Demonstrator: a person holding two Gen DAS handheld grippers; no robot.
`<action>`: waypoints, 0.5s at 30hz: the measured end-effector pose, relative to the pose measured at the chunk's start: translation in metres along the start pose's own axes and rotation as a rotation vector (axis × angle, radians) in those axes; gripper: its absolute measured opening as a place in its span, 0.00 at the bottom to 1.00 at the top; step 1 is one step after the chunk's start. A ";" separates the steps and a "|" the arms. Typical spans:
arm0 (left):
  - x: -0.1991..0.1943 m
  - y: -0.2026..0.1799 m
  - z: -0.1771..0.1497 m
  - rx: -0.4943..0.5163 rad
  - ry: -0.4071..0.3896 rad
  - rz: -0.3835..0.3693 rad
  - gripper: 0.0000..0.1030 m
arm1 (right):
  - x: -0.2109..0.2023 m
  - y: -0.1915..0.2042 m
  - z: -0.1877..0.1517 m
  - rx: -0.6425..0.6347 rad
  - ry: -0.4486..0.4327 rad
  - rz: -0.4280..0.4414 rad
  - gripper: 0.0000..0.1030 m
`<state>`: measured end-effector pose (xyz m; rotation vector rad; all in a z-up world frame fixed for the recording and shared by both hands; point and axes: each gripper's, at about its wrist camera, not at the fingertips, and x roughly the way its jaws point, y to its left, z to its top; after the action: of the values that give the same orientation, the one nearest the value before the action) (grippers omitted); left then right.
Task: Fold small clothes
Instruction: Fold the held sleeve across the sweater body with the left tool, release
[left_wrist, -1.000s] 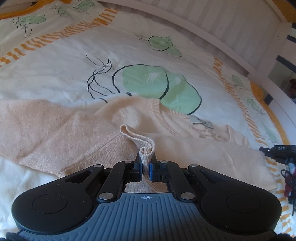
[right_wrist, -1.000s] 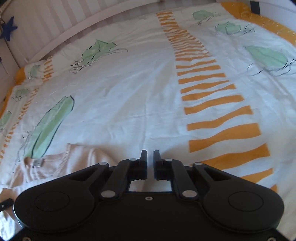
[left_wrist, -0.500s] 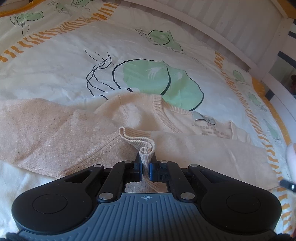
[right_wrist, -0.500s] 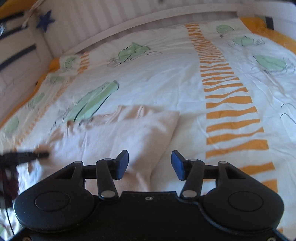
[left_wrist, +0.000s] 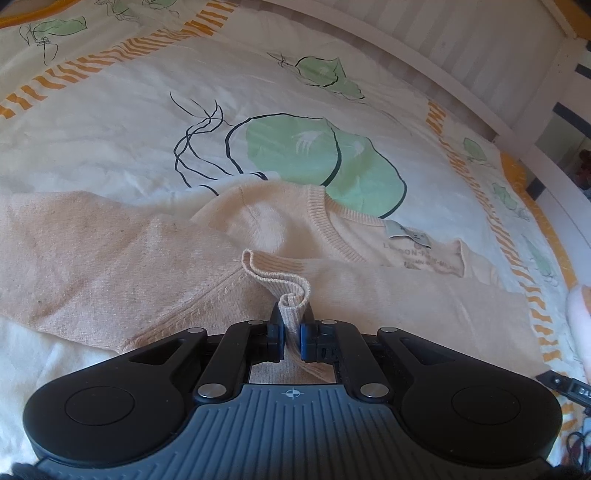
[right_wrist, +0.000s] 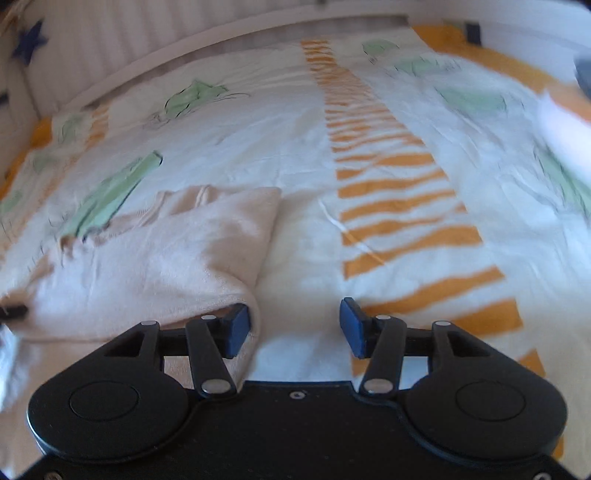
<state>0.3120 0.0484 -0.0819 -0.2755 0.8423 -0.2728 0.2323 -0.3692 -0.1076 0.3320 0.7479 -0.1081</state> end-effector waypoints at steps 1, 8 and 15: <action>0.000 0.000 0.000 0.003 0.000 0.000 0.08 | -0.003 -0.001 0.000 -0.012 0.001 -0.002 0.56; -0.006 -0.007 -0.002 0.084 -0.004 0.024 0.09 | -0.036 0.015 0.007 -0.040 -0.044 0.041 0.61; -0.001 -0.008 0.000 0.080 0.003 0.029 0.09 | -0.006 0.036 0.032 -0.089 -0.062 0.042 0.61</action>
<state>0.3099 0.0417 -0.0788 -0.1887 0.8360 -0.2794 0.2567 -0.3461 -0.0722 0.2580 0.6821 -0.0452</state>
